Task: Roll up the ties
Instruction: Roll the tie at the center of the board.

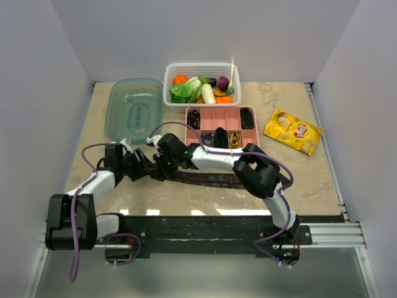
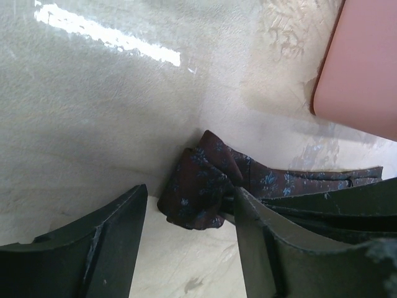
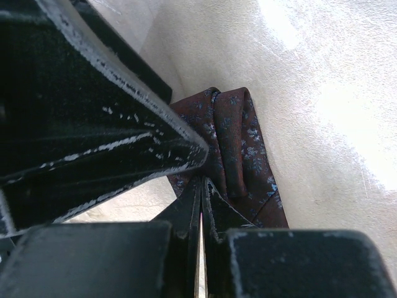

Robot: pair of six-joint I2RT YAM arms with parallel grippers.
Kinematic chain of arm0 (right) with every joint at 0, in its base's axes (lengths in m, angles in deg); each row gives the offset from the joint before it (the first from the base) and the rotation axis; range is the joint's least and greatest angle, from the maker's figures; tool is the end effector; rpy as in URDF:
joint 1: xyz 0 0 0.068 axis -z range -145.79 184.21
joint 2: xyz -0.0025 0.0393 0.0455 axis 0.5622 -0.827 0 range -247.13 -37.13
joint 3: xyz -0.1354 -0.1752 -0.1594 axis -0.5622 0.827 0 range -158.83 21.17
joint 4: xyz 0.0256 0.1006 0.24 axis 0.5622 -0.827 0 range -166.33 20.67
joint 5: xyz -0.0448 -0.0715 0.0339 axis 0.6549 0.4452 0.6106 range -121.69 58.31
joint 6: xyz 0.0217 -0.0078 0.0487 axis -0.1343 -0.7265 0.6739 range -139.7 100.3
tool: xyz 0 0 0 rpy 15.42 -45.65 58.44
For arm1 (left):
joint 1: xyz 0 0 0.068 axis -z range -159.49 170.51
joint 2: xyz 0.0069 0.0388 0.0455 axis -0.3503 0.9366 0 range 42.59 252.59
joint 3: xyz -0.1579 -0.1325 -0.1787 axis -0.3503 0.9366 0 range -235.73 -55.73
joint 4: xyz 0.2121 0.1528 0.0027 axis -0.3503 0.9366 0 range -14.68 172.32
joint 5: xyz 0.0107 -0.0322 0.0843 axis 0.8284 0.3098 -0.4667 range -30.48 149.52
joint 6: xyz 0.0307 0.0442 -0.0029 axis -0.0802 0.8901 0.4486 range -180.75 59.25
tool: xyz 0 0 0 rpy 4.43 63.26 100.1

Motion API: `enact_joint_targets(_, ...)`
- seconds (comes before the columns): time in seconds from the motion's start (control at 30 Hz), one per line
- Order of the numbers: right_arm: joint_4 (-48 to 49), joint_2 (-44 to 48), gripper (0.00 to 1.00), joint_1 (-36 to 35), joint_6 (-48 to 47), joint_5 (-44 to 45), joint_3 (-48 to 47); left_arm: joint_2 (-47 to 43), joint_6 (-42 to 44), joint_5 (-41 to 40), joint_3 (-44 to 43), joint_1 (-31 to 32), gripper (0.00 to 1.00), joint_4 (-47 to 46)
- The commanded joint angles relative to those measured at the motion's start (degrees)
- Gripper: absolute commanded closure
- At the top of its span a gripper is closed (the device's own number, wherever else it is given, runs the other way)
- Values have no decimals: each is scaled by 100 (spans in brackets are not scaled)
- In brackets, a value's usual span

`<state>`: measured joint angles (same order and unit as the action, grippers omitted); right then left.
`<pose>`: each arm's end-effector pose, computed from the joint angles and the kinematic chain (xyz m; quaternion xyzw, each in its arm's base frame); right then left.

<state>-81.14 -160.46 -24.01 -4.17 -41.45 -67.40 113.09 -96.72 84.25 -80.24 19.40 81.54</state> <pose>0.2453 0.4074 0.1645 -0.3662 0.8507 0.2844 0.2475 0.2106 -0.0108 0.1438 -0.2281 0.8982 -0.2881 0.2411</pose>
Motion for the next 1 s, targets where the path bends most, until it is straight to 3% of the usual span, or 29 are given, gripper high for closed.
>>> enact_joint_targets(0.0, -23, -7, 100, -32, -129, -122, -11, 60, 107, -284, 192, 40, 39, -534)
enact_joint_targets(0.57, -286, -104, 100, 205, -472, -685, -292, -264, 178, 23, 728, 330, 39, -1641)
enact_joint_targets(0.67, -304, -130, 100, 232, -498, -808, -345, -361, 55, 40, 851, 348, 43, -1668)
enact_joint_targets(0.8, -304, -156, 100, 249, -507, -887, -415, -370, -51, 84, 948, 348, 56, -1764)
enact_joint_targets(0.97, -357, -183, 100, 249, -525, -896, -512, -353, -147, 172, 1089, 356, 63, -1993)
